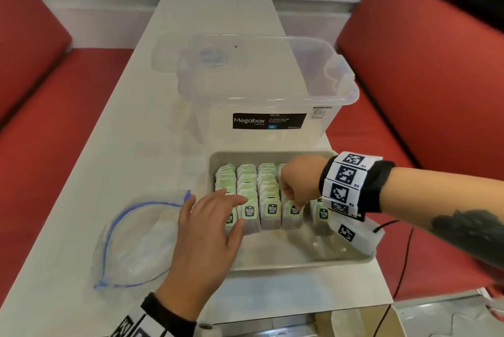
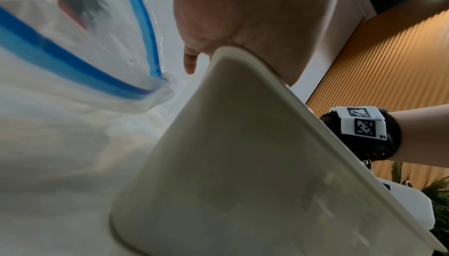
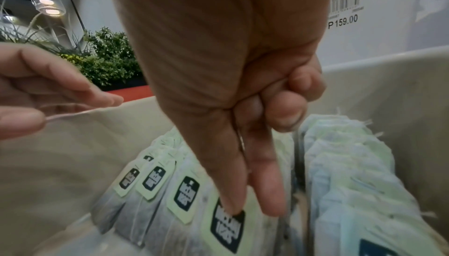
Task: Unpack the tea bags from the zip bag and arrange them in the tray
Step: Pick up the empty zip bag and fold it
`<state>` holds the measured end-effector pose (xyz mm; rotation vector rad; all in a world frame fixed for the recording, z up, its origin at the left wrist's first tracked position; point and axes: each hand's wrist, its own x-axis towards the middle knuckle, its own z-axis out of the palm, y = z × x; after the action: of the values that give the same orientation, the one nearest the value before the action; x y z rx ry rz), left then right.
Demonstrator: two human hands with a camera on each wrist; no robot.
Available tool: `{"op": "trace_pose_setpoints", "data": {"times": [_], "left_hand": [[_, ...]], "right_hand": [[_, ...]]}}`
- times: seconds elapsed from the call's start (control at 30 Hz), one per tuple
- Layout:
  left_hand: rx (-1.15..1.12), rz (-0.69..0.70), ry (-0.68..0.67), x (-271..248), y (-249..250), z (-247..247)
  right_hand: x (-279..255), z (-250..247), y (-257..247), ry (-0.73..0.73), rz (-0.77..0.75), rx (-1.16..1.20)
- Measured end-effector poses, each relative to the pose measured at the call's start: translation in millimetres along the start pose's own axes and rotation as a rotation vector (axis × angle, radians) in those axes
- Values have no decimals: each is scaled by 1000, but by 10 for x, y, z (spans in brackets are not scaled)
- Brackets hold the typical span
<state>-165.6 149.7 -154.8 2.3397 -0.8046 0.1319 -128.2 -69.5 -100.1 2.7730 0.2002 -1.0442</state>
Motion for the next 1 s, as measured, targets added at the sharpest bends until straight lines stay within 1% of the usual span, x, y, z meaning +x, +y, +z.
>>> {"op": "trace_pose_setpoints", "data": {"times": [0.1,0.2,0.33,0.4,0.47,0.57,0.63,0.7,0.77,0.87,0.93,1.0], "left_hand": [[-5,-23,-20,0,4,-4],[-13,-40,-41,-6,-1,-7],[-28,-51,-34,-2,15,-27],[-57,-32,4,1,23,-64],[-80,-30,66,9,-7,-155],[-67,-77,186,19,-153,-425],[-21,-125,225,-7,-310,-630],[22,-194,161,-68,-478,-796],[92,-241,7,-133,-608,-911],[267,-254,-207,-215,-774,-961],[273,-281,-261,-199,-930,-945],[163,-315,-243,-134,-1029,-998]], "right_hand": [[45,-27,-10,-26,-4,-24],[61,-40,-9,-19,-12,-23],[61,-70,-13,-34,-19,-27],[39,-92,-5,-23,-12,-20],[-6,-112,12,17,4,-2],[-114,-135,21,103,37,14],[-195,-152,14,170,54,45],[-273,-181,-13,230,63,91],[-336,-211,-64,289,71,149],[-411,-248,-199,366,85,243],[-481,-272,-326,405,83,317],[-563,-281,-461,431,73,388]]}}
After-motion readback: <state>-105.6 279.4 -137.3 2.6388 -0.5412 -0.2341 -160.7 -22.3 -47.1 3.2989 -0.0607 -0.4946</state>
